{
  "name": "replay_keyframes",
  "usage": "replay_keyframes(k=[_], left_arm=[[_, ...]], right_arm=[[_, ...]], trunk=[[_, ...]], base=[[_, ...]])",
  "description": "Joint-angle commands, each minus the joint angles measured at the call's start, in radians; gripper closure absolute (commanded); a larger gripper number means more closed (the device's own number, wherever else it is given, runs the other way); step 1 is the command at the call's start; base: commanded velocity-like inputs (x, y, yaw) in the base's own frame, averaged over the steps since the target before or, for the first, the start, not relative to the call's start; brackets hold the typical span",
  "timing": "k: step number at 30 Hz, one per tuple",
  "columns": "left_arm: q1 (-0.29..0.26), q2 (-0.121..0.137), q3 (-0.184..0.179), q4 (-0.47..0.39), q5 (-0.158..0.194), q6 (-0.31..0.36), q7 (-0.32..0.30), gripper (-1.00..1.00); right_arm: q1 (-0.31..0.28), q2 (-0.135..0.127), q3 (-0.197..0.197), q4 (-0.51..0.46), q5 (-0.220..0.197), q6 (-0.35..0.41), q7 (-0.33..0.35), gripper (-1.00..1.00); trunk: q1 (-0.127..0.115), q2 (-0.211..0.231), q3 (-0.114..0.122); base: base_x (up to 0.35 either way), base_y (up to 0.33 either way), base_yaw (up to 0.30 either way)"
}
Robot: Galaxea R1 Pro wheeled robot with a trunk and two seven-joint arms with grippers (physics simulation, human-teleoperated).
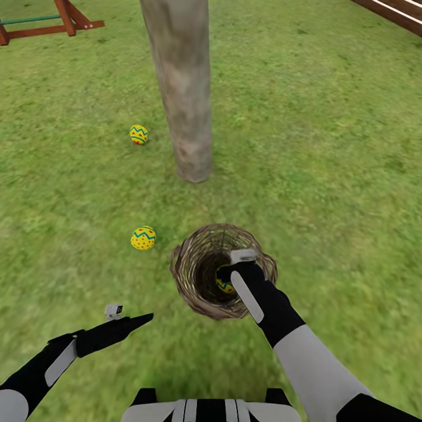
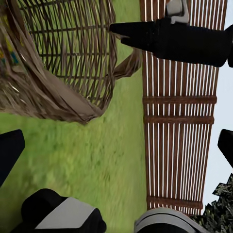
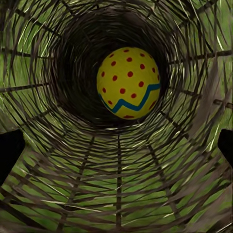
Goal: Take the three Easter eggs out of the wicker basket on the lawn in the garden, then place them on the lawn next to a single tree (choose any tree) so that all three eggs are next to the same tree and none are left in the basket.
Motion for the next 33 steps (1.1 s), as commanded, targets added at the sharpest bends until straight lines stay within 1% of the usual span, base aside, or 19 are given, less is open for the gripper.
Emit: replay_keyframes(k=[1,5,11,16,27,33], left_arm=[[-0.001,0.001,-0.006,0.000,0.010,0.011,-0.001,-1.00],[-0.001,0.001,-0.006,0.000,0.010,0.011,-0.002,-1.00],[-0.001,0.001,-0.006,0.000,0.009,0.012,-0.004,-1.00],[-0.001,0.001,-0.006,0.000,0.008,0.015,-0.004,-1.00],[-0.001,0.000,-0.006,0.000,0.007,0.017,-0.004,-1.00],[-0.001,-0.001,-0.007,-0.002,0.007,0.017,-0.004,-1.00]], right_arm=[[-0.001,0.000,0.001,0.000,-0.009,0.002,0.014,-1.00],[-0.001,0.000,0.001,-0.001,-0.009,0.002,0.034,-1.00],[-0.001,0.003,0.002,0.003,-0.009,0.001,0.035,-1.00],[-0.001,0.006,-0.004,0.074,-0.009,0.000,0.036,-1.00],[-0.010,0.009,-0.005,0.081,-0.007,0.002,0.037,-1.00],[-0.031,0.009,-0.005,0.084,-0.006,0.002,0.037,-1.00]], trunk=[[0.004,-0.008,-0.004],[0.019,-0.036,-0.016],[0.042,-0.078,-0.035],[0.061,-0.113,-0.051],[0.104,-0.190,-0.085],[0.127,-0.232,-0.104]], base=[[0.000,0.000,0.000],[0.000,0.000,0.000],[0.000,0.000,0.000],[0.000,0.000,0.000],[0.000,0.000,0.000],[0.000,0.000,0.000]])
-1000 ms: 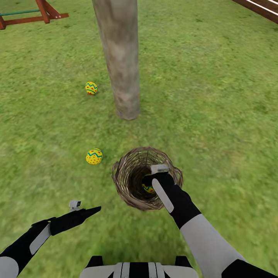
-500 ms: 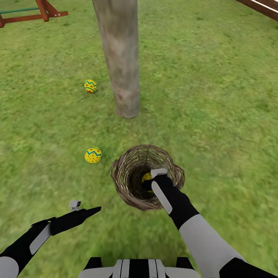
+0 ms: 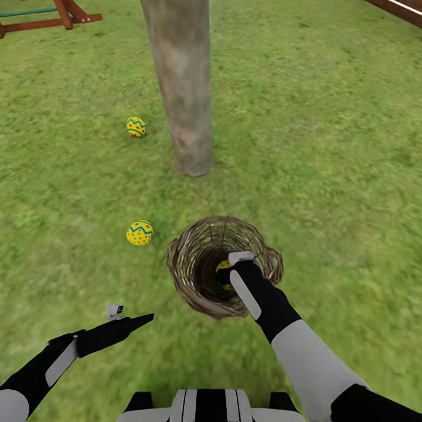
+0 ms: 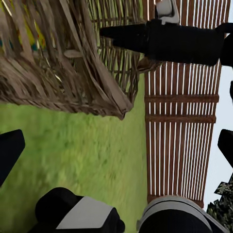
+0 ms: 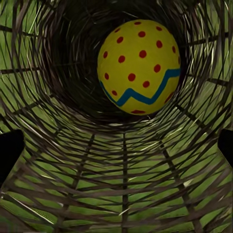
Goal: Take the three Easter eggs out of the wicker basket on the lawn in the garden, then place them on the lawn next to a single tree (choose any tree) so that all three eggs are next to the same tree and none are left in the basket.
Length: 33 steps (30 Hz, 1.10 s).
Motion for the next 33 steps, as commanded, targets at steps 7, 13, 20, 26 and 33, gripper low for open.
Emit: replay_keyframes(k=[7,13,20,26,33], left_arm=[[-0.001,0.000,-0.007,0.001,0.008,0.009,0.000,-1.00],[-0.001,0.001,-0.007,0.000,0.008,0.008,0.000,-1.00],[-0.001,0.002,-0.007,0.000,0.008,0.007,-0.001,-1.00],[-0.001,0.001,-0.007,0.000,0.008,0.007,-0.001,-1.00],[-0.001,0.002,-0.007,0.000,0.009,0.009,-0.001,-1.00]], right_arm=[[-0.019,0.000,0.002,0.005,-0.010,0.002,-0.010,-1.00],[-0.021,-0.004,0.005,0.011,-0.011,0.003,-0.005,-1.00],[-0.021,-0.004,0.006,0.017,-0.011,0.007,0.013,-1.00],[-0.021,-0.006,0.038,0.018,-0.007,0.010,0.066,-1.00],[-0.021,-0.006,0.048,0.017,-0.007,0.011,0.070,-1.00]], trunk=[[0.027,-0.050,-0.023],[0.050,-0.092,-0.041],[0.077,-0.141,-0.063],[0.096,-0.176,-0.079],[0.096,-0.176,-0.079]], base=[[0.000,0.000,0.000],[0.000,0.000,0.000],[0.000,0.000,0.000],[0.000,0.000,0.000],[0.000,0.000,0.000]])
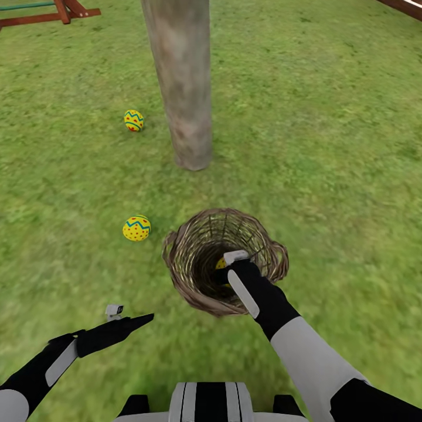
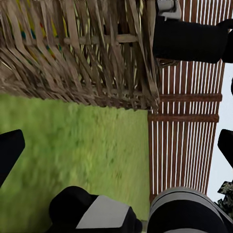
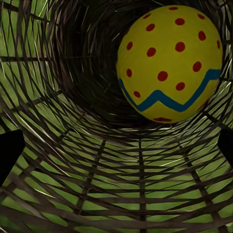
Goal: Take the three Easter eggs out of the wicker basket on the lawn in the garden, then place them on the lawn next to a single tree (choose any tree) so that all three eggs are next to the same tree and none are left in the basket.
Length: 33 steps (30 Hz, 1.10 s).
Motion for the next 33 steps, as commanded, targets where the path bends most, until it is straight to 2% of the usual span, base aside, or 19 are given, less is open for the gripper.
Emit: replay_keyframes(k=[1,11,19,22,25,33], left_arm=[[-0.001,0.001,-0.006,0.000,0.010,0.011,-0.001,-1.00],[-0.001,0.003,-0.005,0.002,0.013,0.013,0.000,-1.00],[-0.001,0.003,-0.005,0.002,0.015,0.014,0.000,-1.00],[-0.001,0.003,-0.005,0.002,0.015,0.013,0.000,-1.00],[-0.001,0.003,-0.005,0.002,0.015,0.011,0.000,-1.00],[-0.001,0.003,-0.005,0.002,0.015,0.014,-0.001,-1.00]], right_arm=[[-0.001,0.000,0.002,-0.001,-0.010,0.002,-0.010,-1.00],[-0.001,0.000,0.005,-0.001,-0.009,0.002,-0.010,-1.00],[-0.001,0.000,0.012,0.000,-0.009,0.001,-0.010,-1.00],[-0.001,0.000,0.075,0.001,-0.007,0.001,-0.011,-1.00],[-0.001,0.000,0.107,0.001,-0.006,0.000,-0.010,-1.00],[-0.001,-0.002,0.118,0.003,-0.005,-0.002,-0.010,-1.00]], trunk=[[0.000,0.000,-0.001],[0.000,0.000,-0.001],[0.000,0.000,-0.001],[0.000,0.000,-0.001],[0.000,0.000,-0.001],[0.000,0.000,-0.006]], base=[[0.000,0.000,0.000],[0.000,-0.112,0.000],[0.000,-0.012,0.000],[0.151,0.000,0.000],[0.158,0.000,0.000],[0.010,0.000,0.000]])
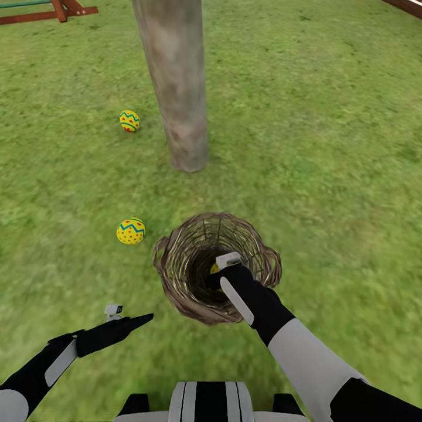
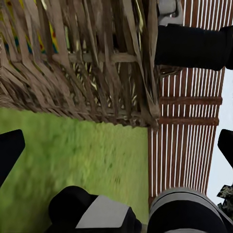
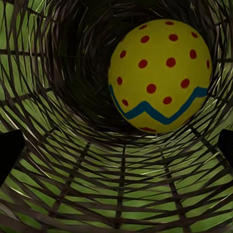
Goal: Take the three Easter eggs out of the wicker basket on the lawn in the garden, then place them on the lawn next to a single tree (choose any tree) so that all three eggs are next to the same tree and none are left in the basket.
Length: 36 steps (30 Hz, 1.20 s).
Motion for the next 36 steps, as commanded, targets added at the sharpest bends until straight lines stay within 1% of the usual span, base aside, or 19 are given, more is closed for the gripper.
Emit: replay_keyframes(k=[1,6,12,15,18,25,30,36], left_arm=[[-0.001,0.001,-0.006,0.000,0.010,0.011,-0.001,-1.00],[-0.001,0.003,-0.005,0.000,0.012,0.012,-0.001,-1.00],[-0.001,0.004,-0.005,0.000,0.013,0.012,-0.003,-1.00],[-0.001,0.013,-0.005,0.000,0.013,0.012,-0.004,-1.00],[-0.001,0.018,-0.006,-0.001,0.014,0.012,-0.004,-1.00],[-0.001,0.017,-0.006,-0.001,0.013,0.012,-0.004,-1.00],[-0.001,0.017,-0.006,-0.001,0.013,0.012,-0.004,-1.00],[-0.001,0.017,-0.006,-0.001,0.013,0.012,-0.004,-1.00]], right_arm=[[-0.001,-0.001,0.003,-0.001,-0.010,0.002,-0.010,-1.00],[-0.001,-0.002,-0.001,0.000,-0.012,0.000,-0.008,-1.00],[-0.001,0.000,-0.007,0.006,-0.012,-0.001,-0.007,-1.00],[-0.001,0.001,-0.007,0.007,-0.010,-0.003,-0.007,-1.00],[-0.002,0.002,-0.007,0.005,-0.010,-0.005,-0.006,-1.00],[-0.007,0.000,-0.007,0.005,-0.008,-0.052,-0.006,-1.00],[-0.017,0.000,-0.007,0.012,0.024,-0.053,-0.006,-1.00],[-0.019,0.000,-0.007,0.020,0.034,-0.054,-0.006,-1.00]], trunk=[[0.000,0.000,-0.002],[0.000,0.000,-0.010],[0.023,-0.042,-0.038],[0.034,-0.063,-0.052],[0.046,-0.084,-0.067],[0.073,-0.133,-0.091],[0.092,-0.168,-0.107],[0.115,-0.210,-0.126]], base=[[0.000,0.000,0.000],[0.000,0.000,0.000],[0.000,0.000,0.000],[0.000,0.000,0.000],[0.000,0.000,0.000],[0.000,0.000,0.000],[0.000,0.000,0.000],[0.000,0.000,0.000]])
